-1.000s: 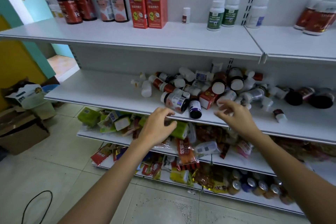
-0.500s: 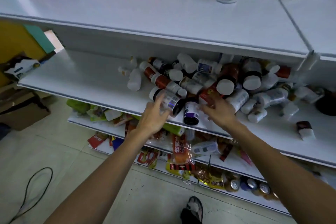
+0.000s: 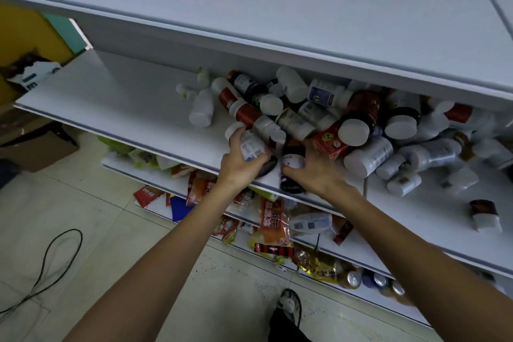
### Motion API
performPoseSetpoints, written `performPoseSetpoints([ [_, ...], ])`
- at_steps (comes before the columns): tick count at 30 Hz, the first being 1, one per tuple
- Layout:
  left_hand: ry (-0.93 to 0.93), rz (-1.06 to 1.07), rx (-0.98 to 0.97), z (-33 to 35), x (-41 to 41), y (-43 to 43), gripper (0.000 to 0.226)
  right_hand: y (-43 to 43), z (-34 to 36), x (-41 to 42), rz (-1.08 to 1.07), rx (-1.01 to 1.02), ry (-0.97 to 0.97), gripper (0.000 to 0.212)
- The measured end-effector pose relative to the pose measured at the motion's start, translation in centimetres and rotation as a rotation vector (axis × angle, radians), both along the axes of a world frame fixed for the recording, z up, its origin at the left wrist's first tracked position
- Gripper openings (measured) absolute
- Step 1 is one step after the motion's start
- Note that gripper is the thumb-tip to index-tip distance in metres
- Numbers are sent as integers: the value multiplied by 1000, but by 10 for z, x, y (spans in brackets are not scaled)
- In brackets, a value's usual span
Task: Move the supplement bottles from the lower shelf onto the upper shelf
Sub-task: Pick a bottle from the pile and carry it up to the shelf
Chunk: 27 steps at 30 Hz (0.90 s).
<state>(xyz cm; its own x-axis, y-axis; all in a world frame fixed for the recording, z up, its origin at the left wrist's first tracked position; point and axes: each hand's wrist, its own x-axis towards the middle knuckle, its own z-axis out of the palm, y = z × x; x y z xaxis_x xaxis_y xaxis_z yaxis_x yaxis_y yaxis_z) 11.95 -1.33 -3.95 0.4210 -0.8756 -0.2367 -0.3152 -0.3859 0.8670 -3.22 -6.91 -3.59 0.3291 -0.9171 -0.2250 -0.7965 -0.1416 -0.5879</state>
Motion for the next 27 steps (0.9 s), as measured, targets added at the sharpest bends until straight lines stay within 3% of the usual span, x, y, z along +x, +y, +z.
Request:
performPoseSetpoints([
  [4, 85, 29, -112, 4, 6, 18, 65, 10, 4, -1, 9, 8, -33, 67],
  [8, 359, 0, -227, 11, 14, 40, 67, 29, 13, -4, -19, -6, -149, 61],
  [11, 376, -24, -325, 22, 20, 58, 63, 47, 26, 0, -126, -4, -303, 54],
  [15, 363, -76, -381, 43, 32, 87, 64, 77, 50, 10, -224, 179, -669, 58],
  [19, 398, -125, -415, 71, 48, 121, 64, 106, 67, 23, -208, 281, -900, 60],
  [23, 515, -109, -467, 100, 62, 156, 66, 134, 81, 41, -170, 345, -1010, 60],
  [27, 490, -135, -492, 130, 72, 187, 60, 158, 100, 50, -113, 235, -968, 54],
])
